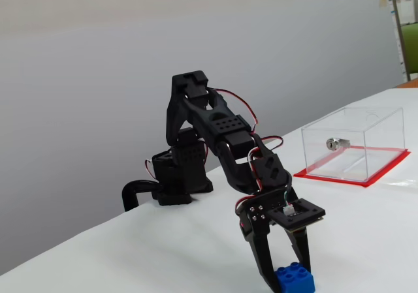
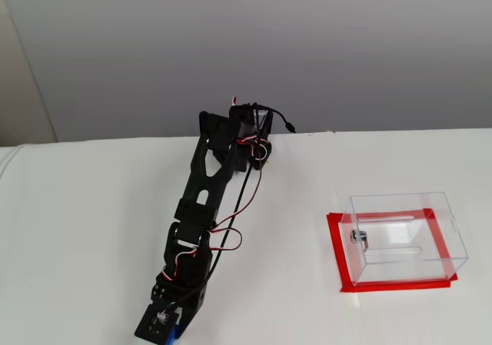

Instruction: Pick the blue lego brick and place it into the transparent box

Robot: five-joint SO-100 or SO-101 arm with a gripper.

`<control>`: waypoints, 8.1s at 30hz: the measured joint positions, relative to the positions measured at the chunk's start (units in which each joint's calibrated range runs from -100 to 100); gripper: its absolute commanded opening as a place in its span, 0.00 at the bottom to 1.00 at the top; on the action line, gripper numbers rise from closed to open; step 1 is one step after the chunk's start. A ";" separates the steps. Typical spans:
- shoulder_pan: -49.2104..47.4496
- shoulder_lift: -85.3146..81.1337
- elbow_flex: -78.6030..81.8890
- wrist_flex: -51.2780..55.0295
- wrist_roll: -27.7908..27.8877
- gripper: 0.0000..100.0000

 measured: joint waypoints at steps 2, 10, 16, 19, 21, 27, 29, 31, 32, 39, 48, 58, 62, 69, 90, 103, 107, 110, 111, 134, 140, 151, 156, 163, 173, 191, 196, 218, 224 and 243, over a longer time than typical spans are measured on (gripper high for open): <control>-0.11 0.00 0.00 0.00 0.05 0.03; -0.11 0.00 0.00 0.00 0.05 0.03; -0.53 -1.78 0.00 0.00 0.29 0.03; -1.39 -6.60 -0.09 0.77 1.95 0.03; -1.92 -10.15 -0.09 1.80 2.49 0.03; -2.99 -17.25 -0.18 5.06 2.78 0.03; -3.31 -19.11 -0.18 6.77 2.78 0.03; -3.95 -21.23 -0.18 9.08 2.78 0.03; -4.27 -22.41 -0.18 10.28 2.83 0.03; -9.62 -32.22 -0.18 19.28 5.52 0.03; -18.70 -43.13 -0.26 26.14 5.62 0.03; -35.04 -50.82 -0.26 33.33 5.81 0.03; -43.16 -52.85 -0.26 35.65 5.81 0.03; -56.52 -53.78 -0.26 36.08 5.81 0.03; -86.54 -52.26 9.09 27.51 5.81 0.04; -86.97 -38.90 9.18 20.99 5.81 0.04; -86.97 -36.53 9.18 20.57 5.81 0.04; -86.97 -35.77 9.18 20.57 5.81 0.04; -86.97 -35.60 9.18 20.57 5.81 0.04; -86.97 -35.60 9.18 20.57 5.72 0.21; -86.97 -35.60 9.18 20.57 5.72 0.20; -86.97 -35.60 9.18 20.57 5.72 0.02; -86.97 -35.60 9.18 20.57 5.76 0.02; -85.90 -37.89 9.18 20.57 5.72 0.03; -73.93 -54.80 14.39 20.57 5.72 0.03; -42.74 -87.27 39.01 20.48 5.67 0.02; -35.36 -91.67 44.66 20.48 5.67 0.02; -29.38 -124.99 93.29 12.68 5.67 0.03; -29.17 -134.29 104.59 9.94 5.62 0.03; -25.11 -135.90 110.24 16.37 3.86 0.02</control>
